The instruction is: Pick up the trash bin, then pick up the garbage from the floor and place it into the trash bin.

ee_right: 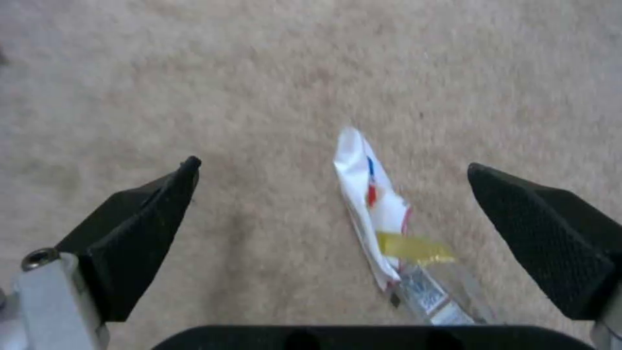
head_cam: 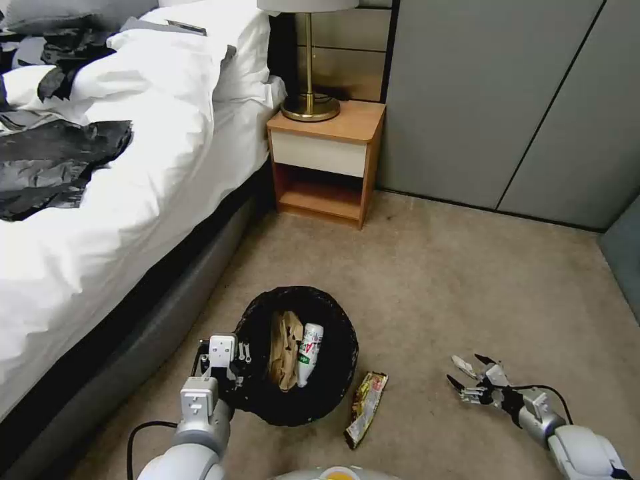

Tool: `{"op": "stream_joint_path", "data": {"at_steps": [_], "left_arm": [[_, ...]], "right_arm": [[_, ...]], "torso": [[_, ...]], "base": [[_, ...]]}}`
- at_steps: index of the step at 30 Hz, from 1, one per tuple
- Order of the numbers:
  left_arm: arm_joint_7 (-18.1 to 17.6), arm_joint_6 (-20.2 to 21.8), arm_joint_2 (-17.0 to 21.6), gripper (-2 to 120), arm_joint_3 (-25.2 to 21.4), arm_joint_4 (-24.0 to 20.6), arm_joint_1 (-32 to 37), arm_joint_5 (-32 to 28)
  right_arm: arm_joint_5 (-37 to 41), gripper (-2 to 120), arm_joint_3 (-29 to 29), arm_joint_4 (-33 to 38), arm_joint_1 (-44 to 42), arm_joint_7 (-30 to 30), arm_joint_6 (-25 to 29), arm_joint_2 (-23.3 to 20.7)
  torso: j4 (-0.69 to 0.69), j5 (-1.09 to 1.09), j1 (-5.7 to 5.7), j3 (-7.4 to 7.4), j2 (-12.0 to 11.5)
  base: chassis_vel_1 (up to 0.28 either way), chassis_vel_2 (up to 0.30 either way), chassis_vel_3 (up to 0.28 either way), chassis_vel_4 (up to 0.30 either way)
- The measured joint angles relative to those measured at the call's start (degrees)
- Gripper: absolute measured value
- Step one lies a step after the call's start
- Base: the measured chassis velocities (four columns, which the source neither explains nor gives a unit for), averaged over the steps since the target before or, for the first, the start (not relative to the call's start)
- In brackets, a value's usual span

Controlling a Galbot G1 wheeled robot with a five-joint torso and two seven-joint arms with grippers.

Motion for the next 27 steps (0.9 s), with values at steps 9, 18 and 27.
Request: {"op": "stream_joint_path", "data": {"at_steps": [9,18,27], "left_arm": [[0.0,-0.1,-0.1,0,0.0,-0.5,0.6,0.3],[0.1,-0.5,-0.3,0,0.0,-0.7,1.4,0.7],[0.1,-0.6,0.0,0,0.0,-0.8,1.5,0.7]], "right_arm": [[-1.1,100,-0.3,-6.0,3.5,2.5,0.8,0.6],[-1.7,93,-0.6,-9.0,5.5,3.3,2.0,1.4],[-1.5,65,-0.9,-7.7,4.4,3.9,2.1,2.3]], "torso": [[0.0,0.0,0.0,0.0,0.0],[0.0,0.0,0.0,0.0,0.0],[0.0,0.0,0.0,0.0,0.0]], "base": [[0.0,0.0,0.0,0.0],[0.0,0.0,0.0,0.0],[0.0,0.0,0.0,0.0]]}}
